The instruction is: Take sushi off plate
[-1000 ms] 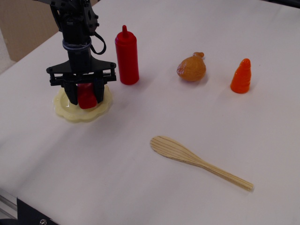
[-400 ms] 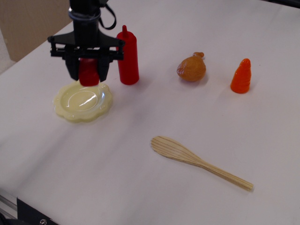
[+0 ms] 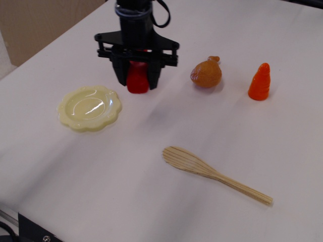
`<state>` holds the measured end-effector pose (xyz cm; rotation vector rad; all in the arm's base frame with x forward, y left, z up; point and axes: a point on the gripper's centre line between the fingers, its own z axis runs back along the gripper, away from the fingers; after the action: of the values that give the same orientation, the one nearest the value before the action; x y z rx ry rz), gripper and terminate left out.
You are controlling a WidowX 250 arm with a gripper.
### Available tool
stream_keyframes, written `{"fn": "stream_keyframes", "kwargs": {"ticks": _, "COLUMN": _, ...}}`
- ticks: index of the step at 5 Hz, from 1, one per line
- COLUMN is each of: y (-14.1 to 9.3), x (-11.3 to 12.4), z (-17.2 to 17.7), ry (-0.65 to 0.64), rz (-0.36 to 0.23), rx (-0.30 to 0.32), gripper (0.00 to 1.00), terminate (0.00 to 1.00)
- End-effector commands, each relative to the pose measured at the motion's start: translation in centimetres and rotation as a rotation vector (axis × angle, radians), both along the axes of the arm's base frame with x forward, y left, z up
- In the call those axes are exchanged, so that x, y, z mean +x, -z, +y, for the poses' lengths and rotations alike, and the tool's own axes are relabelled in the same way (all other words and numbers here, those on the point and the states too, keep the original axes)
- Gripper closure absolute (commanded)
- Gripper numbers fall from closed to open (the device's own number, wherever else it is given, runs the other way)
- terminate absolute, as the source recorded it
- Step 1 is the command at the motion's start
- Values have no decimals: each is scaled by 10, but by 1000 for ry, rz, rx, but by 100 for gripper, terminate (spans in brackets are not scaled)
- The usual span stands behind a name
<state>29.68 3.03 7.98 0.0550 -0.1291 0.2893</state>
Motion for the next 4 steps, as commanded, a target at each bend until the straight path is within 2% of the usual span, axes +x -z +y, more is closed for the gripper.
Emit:
{"fn": "stream_keyframes", "kwargs": {"ticks": 1, "y": 1, "x": 1, "z": -71, "ry": 237, "rz": -40, "rx": -7, "gripper": 100, "terminate": 0}}
{"fn": "stream_keyframes", "kwargs": {"ticks": 2, "y": 19, "x": 4, "z": -88, "ry": 308, "rz": -18, "rx": -26, "gripper": 100, "terminate": 0}}
{"fn": "stream_keyframes", "kwargs": {"ticks": 4, "y": 46, "x": 17, "z": -89, "ry": 300, "rz": 12, "rx": -34, "gripper": 100, "terminate": 0}}
